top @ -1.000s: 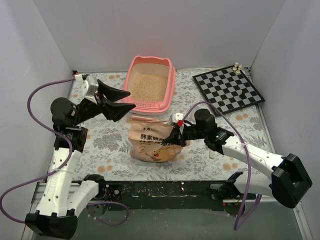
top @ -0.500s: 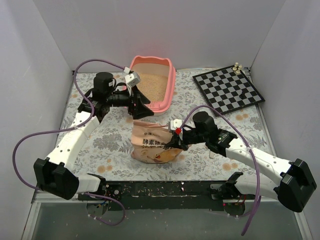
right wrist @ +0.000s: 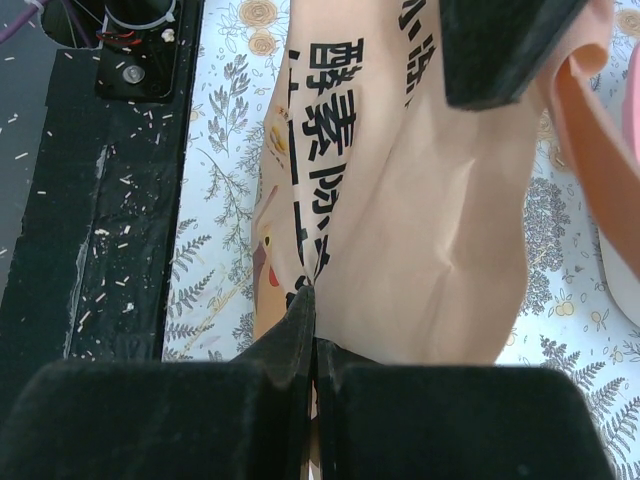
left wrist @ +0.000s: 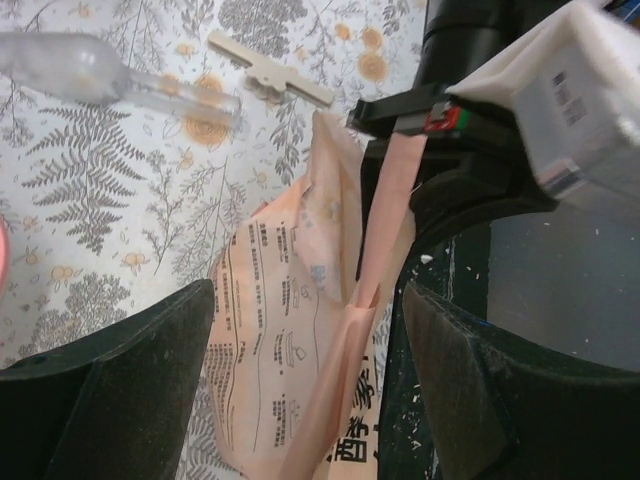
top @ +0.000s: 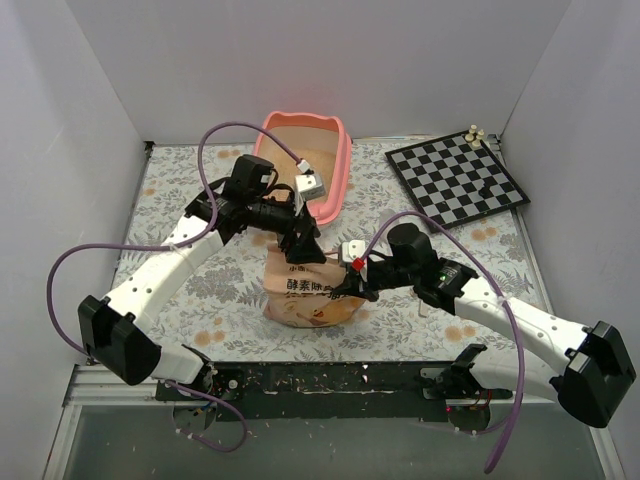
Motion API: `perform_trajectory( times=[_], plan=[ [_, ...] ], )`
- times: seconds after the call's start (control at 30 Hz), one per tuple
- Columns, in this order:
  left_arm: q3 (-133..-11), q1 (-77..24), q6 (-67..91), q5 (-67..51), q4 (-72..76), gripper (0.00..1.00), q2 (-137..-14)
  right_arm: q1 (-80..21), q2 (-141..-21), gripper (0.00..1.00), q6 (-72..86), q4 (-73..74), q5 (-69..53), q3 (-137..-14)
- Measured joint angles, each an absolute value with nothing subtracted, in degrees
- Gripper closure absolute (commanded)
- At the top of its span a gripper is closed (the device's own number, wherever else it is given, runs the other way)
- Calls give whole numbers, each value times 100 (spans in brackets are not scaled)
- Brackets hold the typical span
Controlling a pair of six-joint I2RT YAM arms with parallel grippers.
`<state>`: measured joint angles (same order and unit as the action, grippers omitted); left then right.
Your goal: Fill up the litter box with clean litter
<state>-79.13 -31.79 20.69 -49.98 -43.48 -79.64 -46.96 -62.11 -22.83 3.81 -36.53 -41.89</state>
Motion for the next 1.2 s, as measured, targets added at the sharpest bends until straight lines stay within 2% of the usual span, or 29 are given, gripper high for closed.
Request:
perform_trajectory(
  times=[0.3, 0.37, 0.43, 0.5, 0.53, 0.6, 0.63, 0.73, 0.9, 1.03, 1.2],
  plan=[
    [-7223, -3251, 2043, -4633, -4506, 22, -7861, -4696, -6119, 99, -2281, 473, -3627, -4178],
    [-7076, -3323, 2064, -4497, -4508, 24, -7797, -4696, -6119, 99, -2276, 480, -3612, -4178],
    [-6932, -3439, 2106, -4329, -4545, 36, -7732, -4696, -6119, 99, -2276, 506, -3603, -4178],
    [-6860, -3555, 2150, -4204, -4617, 54, -7714, -4696, -6119, 99, -2274, 513, -3586, -4178],
    [-6845, -3612, 2176, -4128, -4639, 65, -7714, -4696, -6119, 99, -2272, 510, -3564, -4178],
    [-6799, -3776, 2193, -3863, -4668, 95, -7714, -4696, -6121, 99, -2263, 563, -3503, -4178],
    [-6783, -3854, 2231, -3747, -4672, 100, -7712, -4696, -6121, 99, -2263, 600, -3452, -4178],
    [-6674, -4195, 2285, -3218, -4497, 100, -7592, -4696, -6158, 99, -2235, 620, -3214, -4178],
    [-6580, -4823, 2521, -1275, -3988, 100, -7146, -4742, -6189, 99, -2202, 305, -2799, -4191],
    [-6423, -5151, 2429, 213, -3288, 100, -6851, -4976, -6204, 99, -2049, -287, -1984, -4213],
    [-5833, -5256, 1883, 1107, -2014, 100, -6477, -5529, -6250, 99, -1837, -768, -591, -4228]
  ],
)
